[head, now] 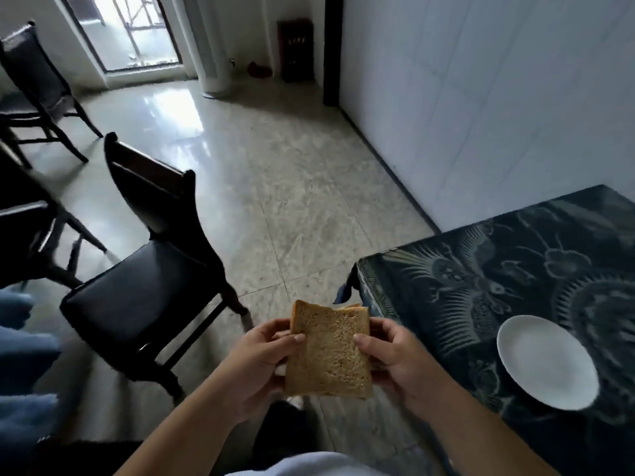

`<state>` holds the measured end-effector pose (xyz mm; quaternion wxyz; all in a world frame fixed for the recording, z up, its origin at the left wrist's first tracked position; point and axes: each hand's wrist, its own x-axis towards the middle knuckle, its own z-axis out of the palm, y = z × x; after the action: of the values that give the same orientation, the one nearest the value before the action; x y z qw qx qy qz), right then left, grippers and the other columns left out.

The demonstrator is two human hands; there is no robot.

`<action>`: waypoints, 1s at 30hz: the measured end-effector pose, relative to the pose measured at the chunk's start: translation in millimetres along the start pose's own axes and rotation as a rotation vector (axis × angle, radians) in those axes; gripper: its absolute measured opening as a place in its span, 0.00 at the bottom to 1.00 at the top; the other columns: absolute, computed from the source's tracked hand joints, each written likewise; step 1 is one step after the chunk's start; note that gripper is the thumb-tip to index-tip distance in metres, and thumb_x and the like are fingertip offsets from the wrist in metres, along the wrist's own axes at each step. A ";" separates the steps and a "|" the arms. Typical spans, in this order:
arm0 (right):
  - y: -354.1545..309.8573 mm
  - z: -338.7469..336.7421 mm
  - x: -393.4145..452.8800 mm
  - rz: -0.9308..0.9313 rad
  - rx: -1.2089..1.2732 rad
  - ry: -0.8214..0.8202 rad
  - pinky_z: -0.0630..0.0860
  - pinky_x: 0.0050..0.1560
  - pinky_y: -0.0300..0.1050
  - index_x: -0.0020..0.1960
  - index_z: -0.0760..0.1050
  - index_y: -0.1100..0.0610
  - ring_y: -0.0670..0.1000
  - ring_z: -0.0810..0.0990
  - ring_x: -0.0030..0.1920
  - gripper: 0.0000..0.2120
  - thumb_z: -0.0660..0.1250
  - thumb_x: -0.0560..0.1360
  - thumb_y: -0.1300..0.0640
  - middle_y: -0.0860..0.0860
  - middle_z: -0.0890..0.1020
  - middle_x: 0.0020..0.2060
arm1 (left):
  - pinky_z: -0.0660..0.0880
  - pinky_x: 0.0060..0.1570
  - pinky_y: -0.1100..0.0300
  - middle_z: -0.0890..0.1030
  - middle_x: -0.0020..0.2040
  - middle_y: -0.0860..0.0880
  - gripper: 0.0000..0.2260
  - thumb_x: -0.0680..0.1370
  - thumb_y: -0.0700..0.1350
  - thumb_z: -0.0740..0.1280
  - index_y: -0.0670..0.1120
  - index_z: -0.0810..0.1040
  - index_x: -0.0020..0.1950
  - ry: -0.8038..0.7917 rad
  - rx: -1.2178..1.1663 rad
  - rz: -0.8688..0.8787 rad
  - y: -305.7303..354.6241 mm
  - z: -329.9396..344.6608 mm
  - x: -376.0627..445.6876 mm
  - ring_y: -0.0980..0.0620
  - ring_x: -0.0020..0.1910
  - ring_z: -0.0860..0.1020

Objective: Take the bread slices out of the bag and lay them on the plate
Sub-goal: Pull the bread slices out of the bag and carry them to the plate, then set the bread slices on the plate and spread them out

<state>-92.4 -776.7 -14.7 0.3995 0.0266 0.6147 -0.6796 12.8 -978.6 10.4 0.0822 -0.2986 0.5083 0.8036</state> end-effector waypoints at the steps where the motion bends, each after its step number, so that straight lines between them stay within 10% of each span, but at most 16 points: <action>1: -3.0 -6.4 3.6 -0.015 0.028 0.058 0.81 0.38 0.48 0.58 0.77 0.56 0.56 0.86 0.44 0.14 0.73 0.74 0.62 0.58 0.86 0.50 | 0.80 0.33 0.53 0.85 0.41 0.47 0.16 0.71 0.41 0.73 0.42 0.78 0.58 -0.039 0.053 -0.009 8.2 5.0 18.8 0.52 0.36 0.83; 7: -9.1 -47.4 -5.6 -0.091 0.260 0.474 0.83 0.46 0.58 0.55 0.79 0.54 0.60 0.86 0.48 0.12 0.74 0.73 0.60 0.58 0.87 0.48 | 0.80 0.39 0.49 0.86 0.45 0.46 0.09 0.77 0.40 0.68 0.43 0.80 0.57 -0.414 0.397 -0.128 49.2 67.9 115.5 0.47 0.46 0.84; 17: 22.8 -70.4 -72.2 -0.198 0.618 1.023 0.81 0.35 0.49 0.55 0.81 0.57 0.57 0.87 0.41 0.11 0.73 0.72 0.60 0.57 0.87 0.43 | 0.81 0.41 0.53 0.86 0.47 0.47 0.09 0.78 0.41 0.67 0.45 0.78 0.59 -0.884 0.775 -0.317 25.9 195.3 162.1 0.47 0.47 0.85; 25: 38.7 -126.2 -88.2 -0.150 0.639 1.116 0.81 0.52 0.59 0.56 0.79 0.54 0.54 0.87 0.46 0.14 0.75 0.71 0.58 0.52 0.88 0.45 | 0.81 0.48 0.43 0.86 0.51 0.42 0.09 0.79 0.39 0.65 0.42 0.78 0.58 -0.930 0.807 -0.423 -9.8 261.0 173.4 0.42 0.51 0.84; 30: 41.6 -176.1 -76.2 -0.135 0.650 1.105 0.81 0.52 0.57 0.57 0.79 0.52 0.53 0.86 0.49 0.15 0.75 0.72 0.59 0.49 0.88 0.47 | 0.82 0.39 0.54 0.84 0.54 0.43 0.09 0.79 0.40 0.67 0.43 0.77 0.59 -0.849 0.869 -0.348 -30.0 297.3 192.4 0.46 0.49 0.84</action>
<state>-96.8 -583.8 -51.2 -0.0480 0.4537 0.4930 -0.7408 -247.5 -740.0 -30.4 0.5201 0.0287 0.6552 0.5471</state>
